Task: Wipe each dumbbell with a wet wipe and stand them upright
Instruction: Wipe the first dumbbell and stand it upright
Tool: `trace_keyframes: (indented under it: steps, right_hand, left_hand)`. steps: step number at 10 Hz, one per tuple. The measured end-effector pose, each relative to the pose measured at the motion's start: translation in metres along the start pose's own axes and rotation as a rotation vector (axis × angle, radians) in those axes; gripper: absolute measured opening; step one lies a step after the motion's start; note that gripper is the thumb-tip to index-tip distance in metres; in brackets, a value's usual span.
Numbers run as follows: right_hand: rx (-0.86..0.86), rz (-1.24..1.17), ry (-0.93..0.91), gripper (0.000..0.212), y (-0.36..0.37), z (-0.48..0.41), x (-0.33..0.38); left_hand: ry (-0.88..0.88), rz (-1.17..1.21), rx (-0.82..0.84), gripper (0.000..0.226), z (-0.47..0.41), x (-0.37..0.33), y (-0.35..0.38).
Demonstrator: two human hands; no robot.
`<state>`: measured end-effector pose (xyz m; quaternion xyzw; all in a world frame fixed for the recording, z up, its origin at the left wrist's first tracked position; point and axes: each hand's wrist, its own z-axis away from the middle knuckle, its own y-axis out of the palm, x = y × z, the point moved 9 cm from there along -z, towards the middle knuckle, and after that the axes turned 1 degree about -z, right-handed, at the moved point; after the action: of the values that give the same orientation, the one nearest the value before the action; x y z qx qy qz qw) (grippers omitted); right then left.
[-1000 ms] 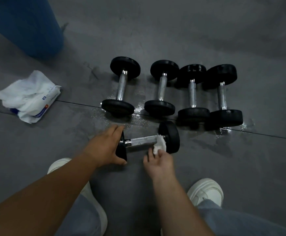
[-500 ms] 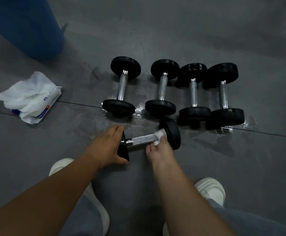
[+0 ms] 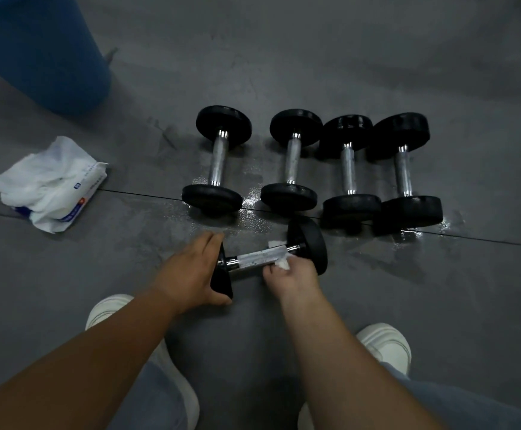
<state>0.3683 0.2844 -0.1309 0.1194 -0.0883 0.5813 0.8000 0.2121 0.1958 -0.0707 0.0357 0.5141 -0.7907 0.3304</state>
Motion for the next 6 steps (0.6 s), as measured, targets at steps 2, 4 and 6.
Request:
trace_keyframes:
  steps: [2, 4, 6]
  right_hand:
    - [0.018, 0.101, -0.078, 0.032, -0.004, 0.035, -0.018]
    - [0.061, 0.621, -0.062, 0.026, 0.01, 0.044, -0.025]
    - [0.039, 0.583, 0.085, 0.029, 0.015, 0.028, -0.044]
  left_hand:
    - [-0.018, 0.013, 0.012, 0.13, -0.003, 0.003, -0.001]
    - [-0.01, 0.015, 0.007, 0.13, -0.003, 0.002, -0.004]
    - [0.0, 0.018, 0.0, 0.128, -0.001, -0.002, -0.007]
